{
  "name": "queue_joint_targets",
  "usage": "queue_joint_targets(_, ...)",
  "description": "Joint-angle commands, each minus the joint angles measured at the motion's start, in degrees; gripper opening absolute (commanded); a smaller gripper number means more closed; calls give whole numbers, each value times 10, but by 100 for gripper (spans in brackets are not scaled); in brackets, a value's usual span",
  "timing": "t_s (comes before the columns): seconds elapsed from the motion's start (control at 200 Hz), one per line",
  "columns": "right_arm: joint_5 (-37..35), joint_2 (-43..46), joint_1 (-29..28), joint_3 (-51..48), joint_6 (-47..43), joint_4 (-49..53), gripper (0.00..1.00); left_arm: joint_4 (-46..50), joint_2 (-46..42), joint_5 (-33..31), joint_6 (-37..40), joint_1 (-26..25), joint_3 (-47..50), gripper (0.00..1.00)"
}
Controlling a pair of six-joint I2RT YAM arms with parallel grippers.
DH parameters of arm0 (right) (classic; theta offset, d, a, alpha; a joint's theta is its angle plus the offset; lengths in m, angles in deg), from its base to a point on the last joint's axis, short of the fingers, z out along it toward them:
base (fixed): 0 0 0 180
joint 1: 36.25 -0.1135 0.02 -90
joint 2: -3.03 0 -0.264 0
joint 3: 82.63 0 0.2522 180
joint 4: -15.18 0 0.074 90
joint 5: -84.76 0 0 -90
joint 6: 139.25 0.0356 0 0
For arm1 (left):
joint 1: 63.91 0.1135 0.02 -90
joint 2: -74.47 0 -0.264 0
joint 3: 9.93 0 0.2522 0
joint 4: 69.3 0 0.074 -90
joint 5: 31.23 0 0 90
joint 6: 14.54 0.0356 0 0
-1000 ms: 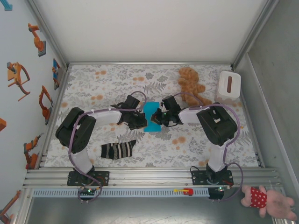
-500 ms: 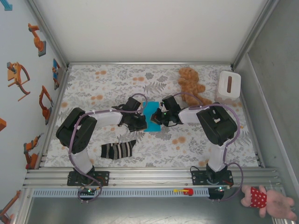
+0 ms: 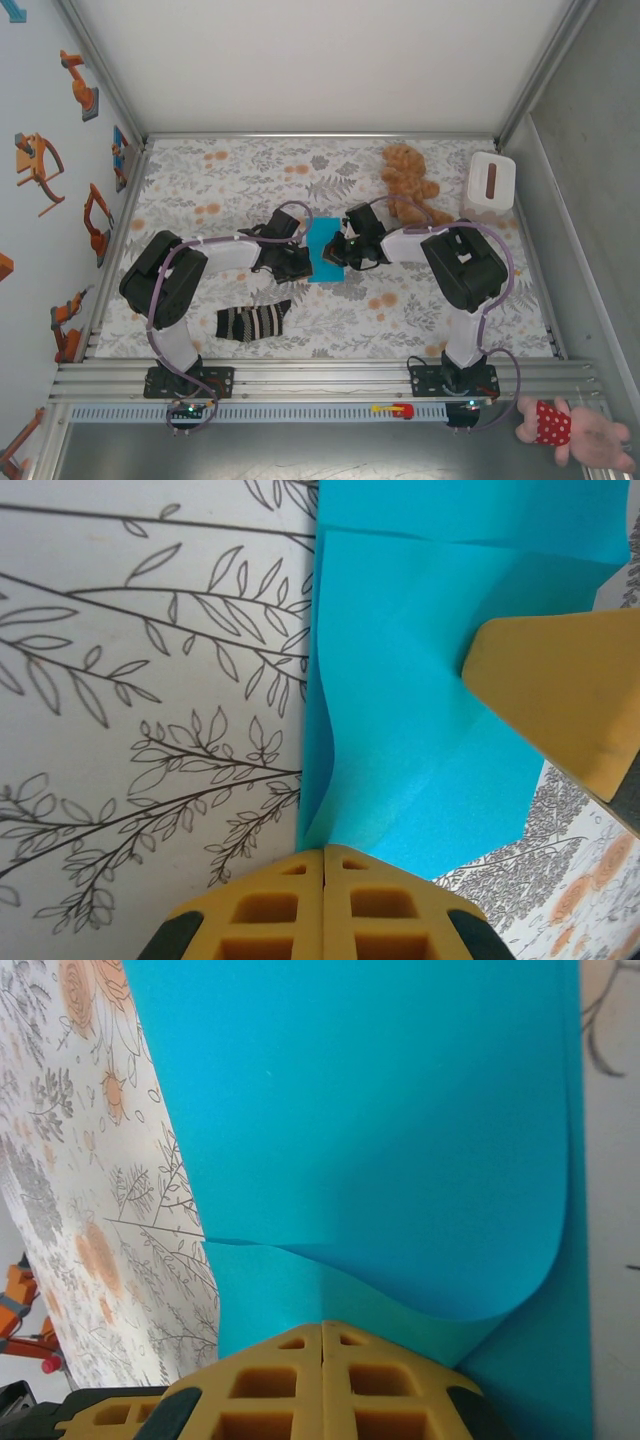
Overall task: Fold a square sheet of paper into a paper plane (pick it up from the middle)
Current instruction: Fold the triangle a second time at the center of the table.
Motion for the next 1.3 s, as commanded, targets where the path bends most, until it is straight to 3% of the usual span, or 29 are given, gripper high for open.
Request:
queue_joint_targets(0.0, -34, 36, 4, 29, -54, 60, 0, 32, 21, -16, -21, -1, 23, 0)
queue_joint_targets(0.3, 10, 64, -6, -10, -74, 27, 0, 41, 16, -17, -16, -1, 17, 0)
queue_joint_targets(0.761, 30, 5, -26, 13, -80, 21, 0, 50, 6, -20, -14, -1, 14, 0)
queue_joint_targets(1.297, -11, -6, -26, 7, -78, 55, 0, 15, -29, 14, -5, -1, -13, 6)
